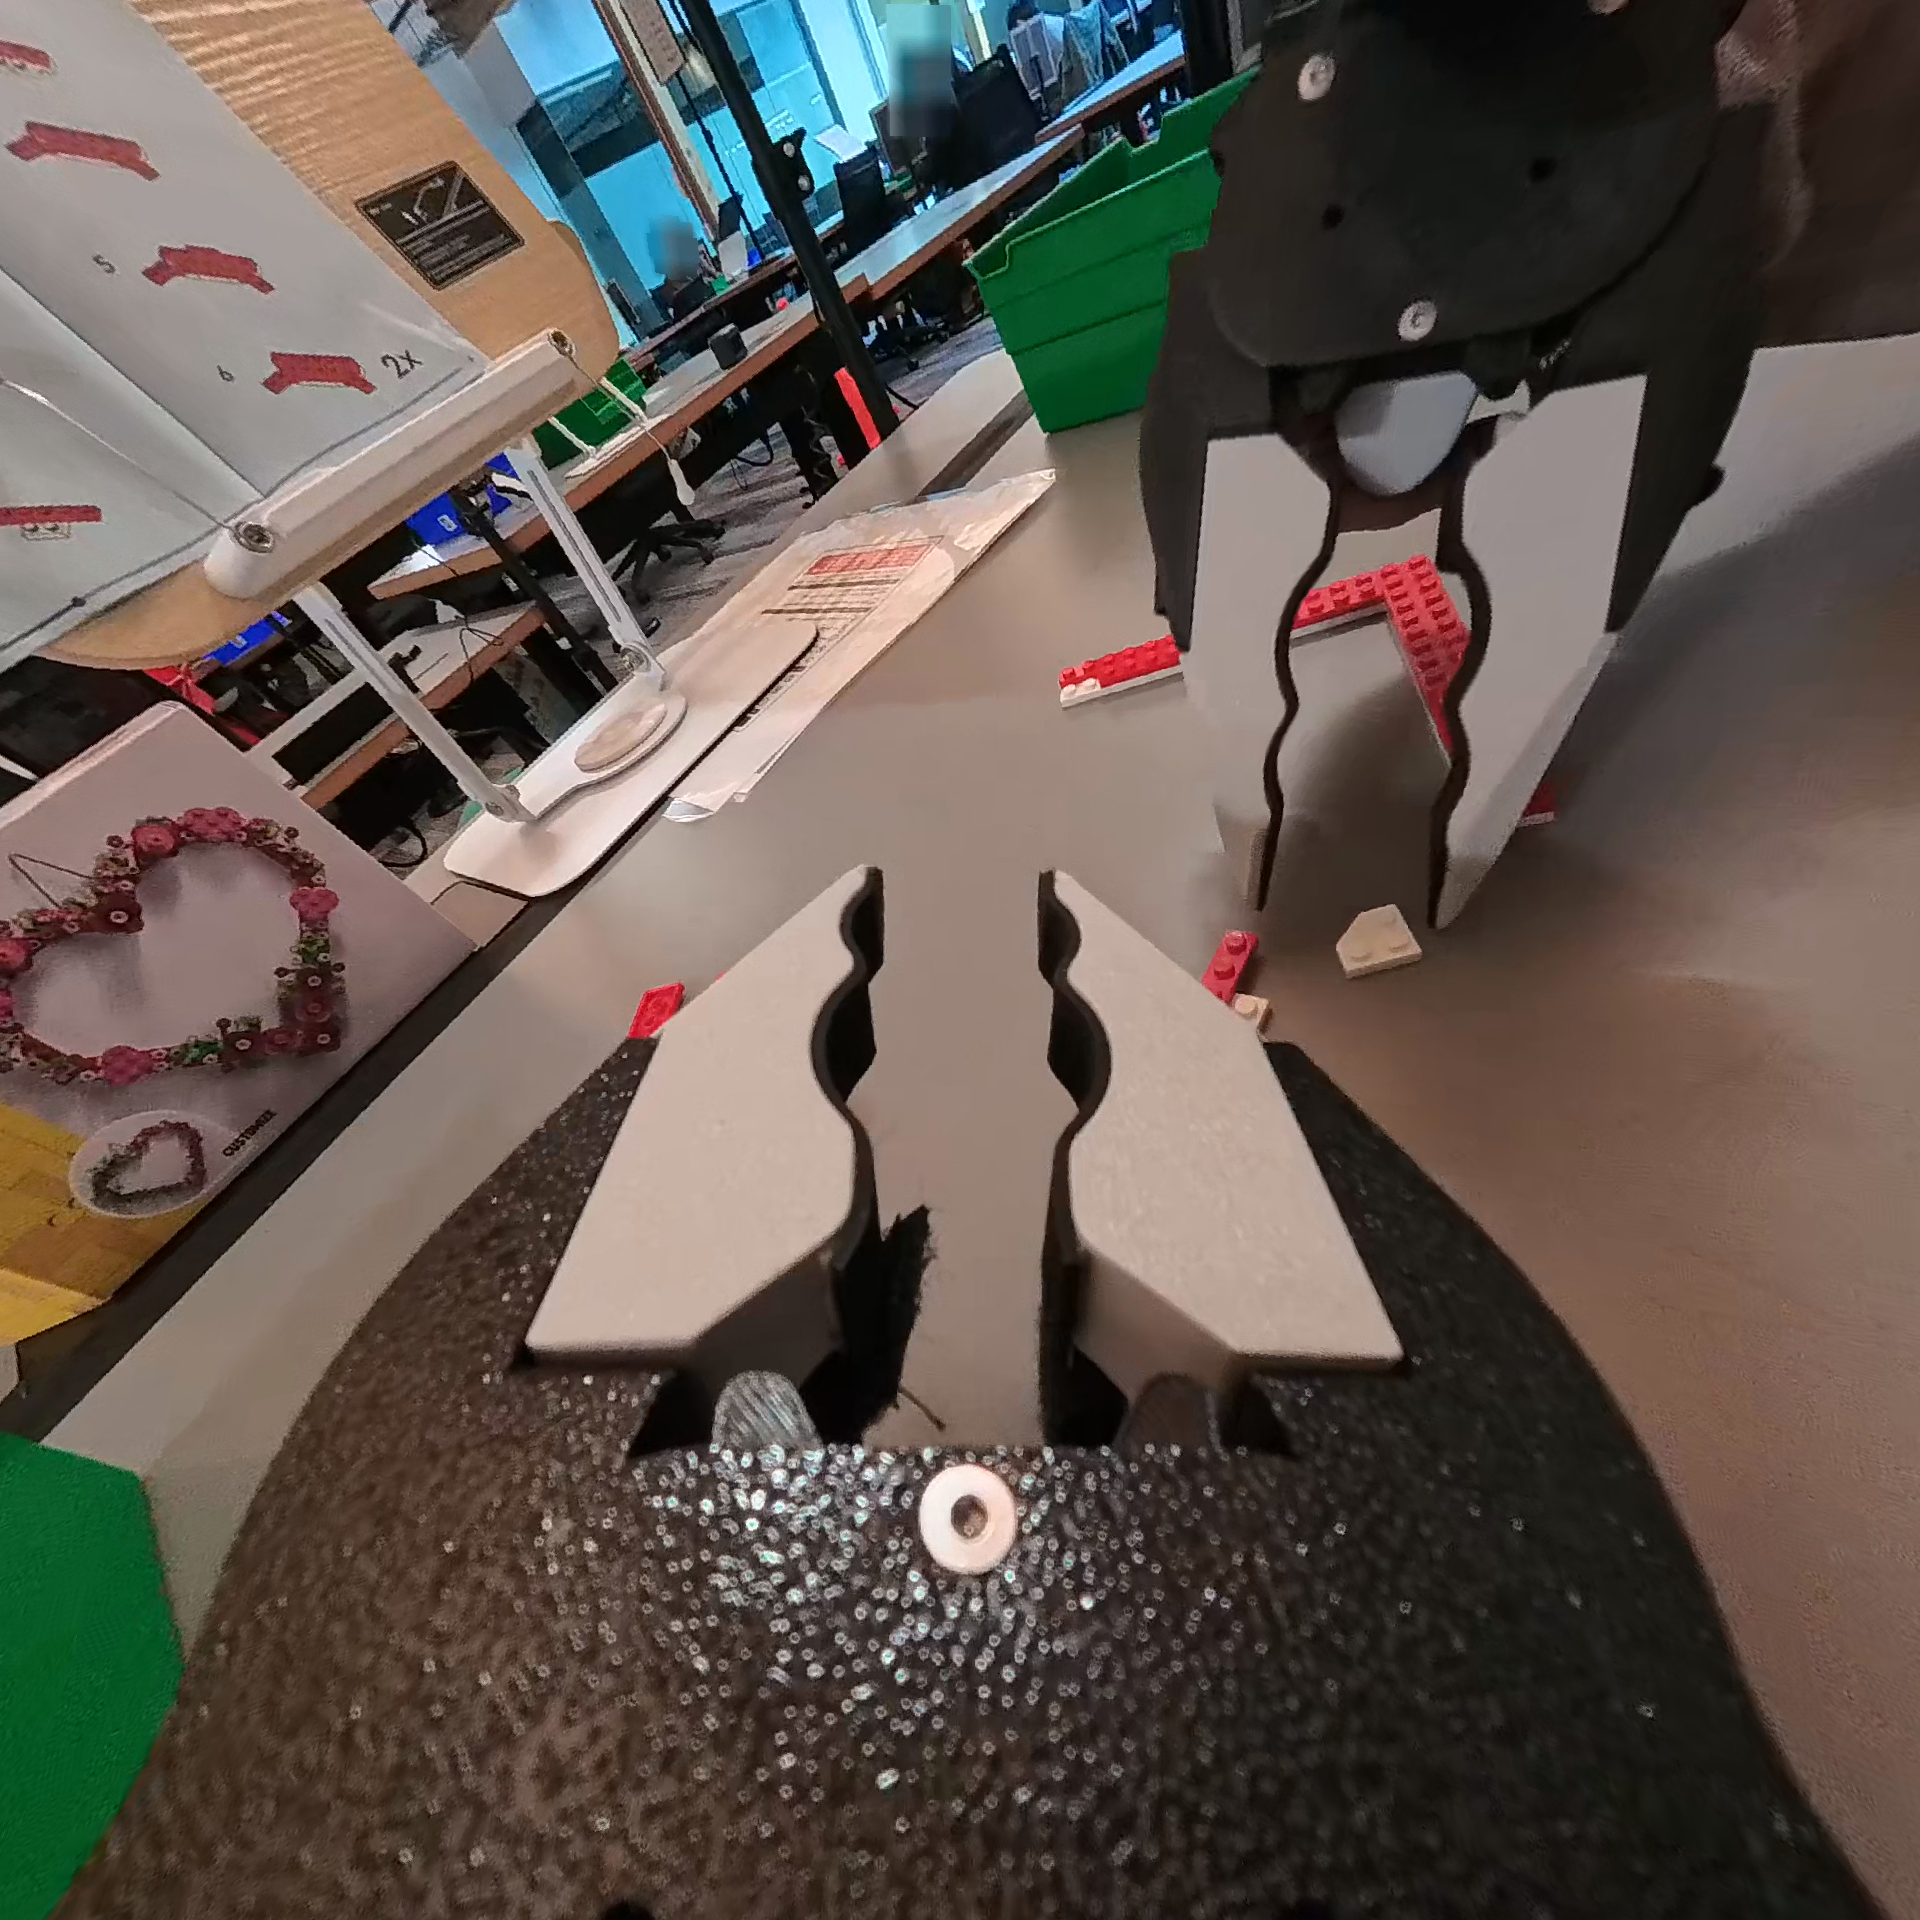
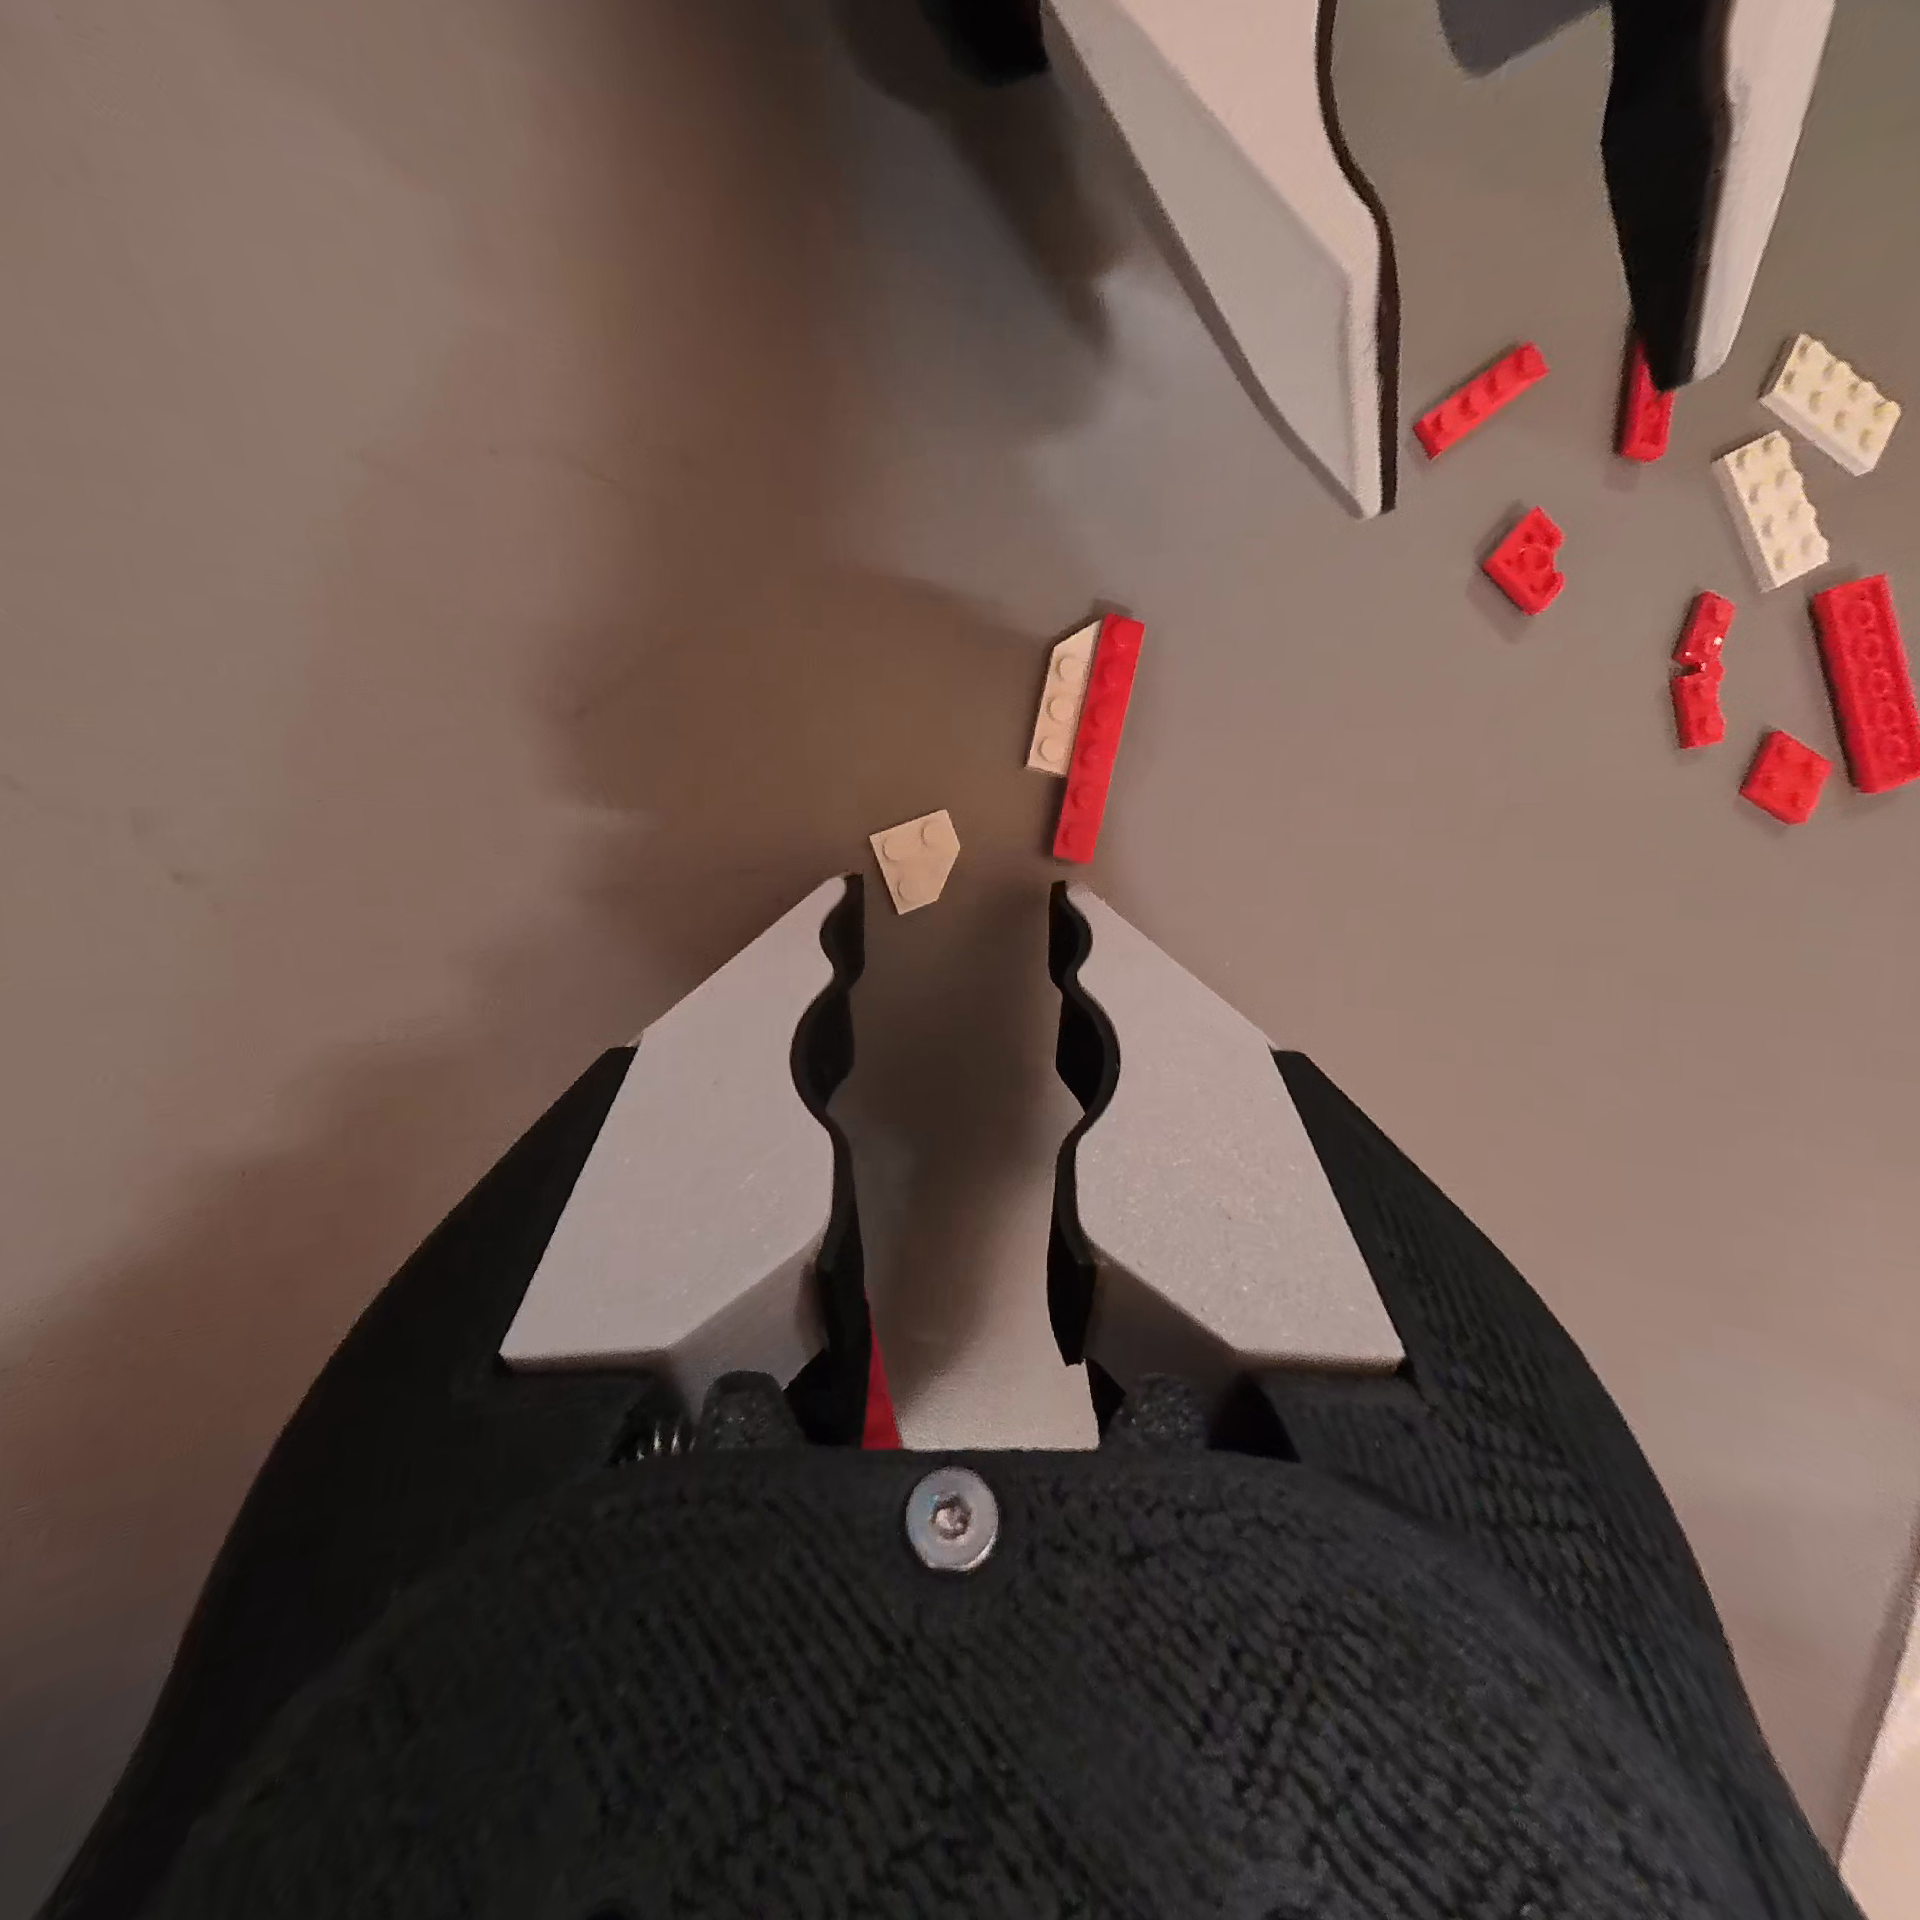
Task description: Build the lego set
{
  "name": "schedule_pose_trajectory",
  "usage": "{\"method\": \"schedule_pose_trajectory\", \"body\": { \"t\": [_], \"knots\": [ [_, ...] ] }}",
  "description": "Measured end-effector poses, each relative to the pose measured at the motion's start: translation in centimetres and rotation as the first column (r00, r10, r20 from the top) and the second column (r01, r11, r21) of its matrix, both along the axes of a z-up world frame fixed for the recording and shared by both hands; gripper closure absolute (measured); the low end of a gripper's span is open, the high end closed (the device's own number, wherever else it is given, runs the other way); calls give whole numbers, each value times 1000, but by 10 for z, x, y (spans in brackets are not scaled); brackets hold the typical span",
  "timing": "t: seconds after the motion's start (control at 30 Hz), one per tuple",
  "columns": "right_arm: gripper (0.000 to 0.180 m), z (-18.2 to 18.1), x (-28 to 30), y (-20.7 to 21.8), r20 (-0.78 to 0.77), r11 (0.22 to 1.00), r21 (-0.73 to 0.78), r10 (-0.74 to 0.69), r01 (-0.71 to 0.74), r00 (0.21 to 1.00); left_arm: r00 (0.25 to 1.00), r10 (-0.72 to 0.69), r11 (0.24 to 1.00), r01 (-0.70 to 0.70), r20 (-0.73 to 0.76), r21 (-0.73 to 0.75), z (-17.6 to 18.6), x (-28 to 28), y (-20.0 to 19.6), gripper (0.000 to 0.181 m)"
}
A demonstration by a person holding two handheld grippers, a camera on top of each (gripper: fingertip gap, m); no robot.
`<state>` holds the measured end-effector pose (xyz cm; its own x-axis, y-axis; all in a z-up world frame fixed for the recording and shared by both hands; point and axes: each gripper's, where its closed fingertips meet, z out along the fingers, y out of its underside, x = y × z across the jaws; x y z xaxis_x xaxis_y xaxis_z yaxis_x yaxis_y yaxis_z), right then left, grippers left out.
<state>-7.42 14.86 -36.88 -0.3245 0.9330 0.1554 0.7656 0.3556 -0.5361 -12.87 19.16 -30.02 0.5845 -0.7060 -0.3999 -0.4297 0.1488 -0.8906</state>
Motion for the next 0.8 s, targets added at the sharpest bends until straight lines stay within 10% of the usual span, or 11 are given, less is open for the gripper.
{"method": "schedule_pose_trajectory", "body": {
  "t": [0.37,0.8],
  "knots": [
    [150,2,6,25,1,993,82,-81,81,997,999,-15,1000,15,-43,-13,-8,3,-1,155],
    [152,-1,9,-12,17,986,-167,9,-6,1000,997,-27,999,25,-76,-28,-16,5,-2,156]
  ]
}}
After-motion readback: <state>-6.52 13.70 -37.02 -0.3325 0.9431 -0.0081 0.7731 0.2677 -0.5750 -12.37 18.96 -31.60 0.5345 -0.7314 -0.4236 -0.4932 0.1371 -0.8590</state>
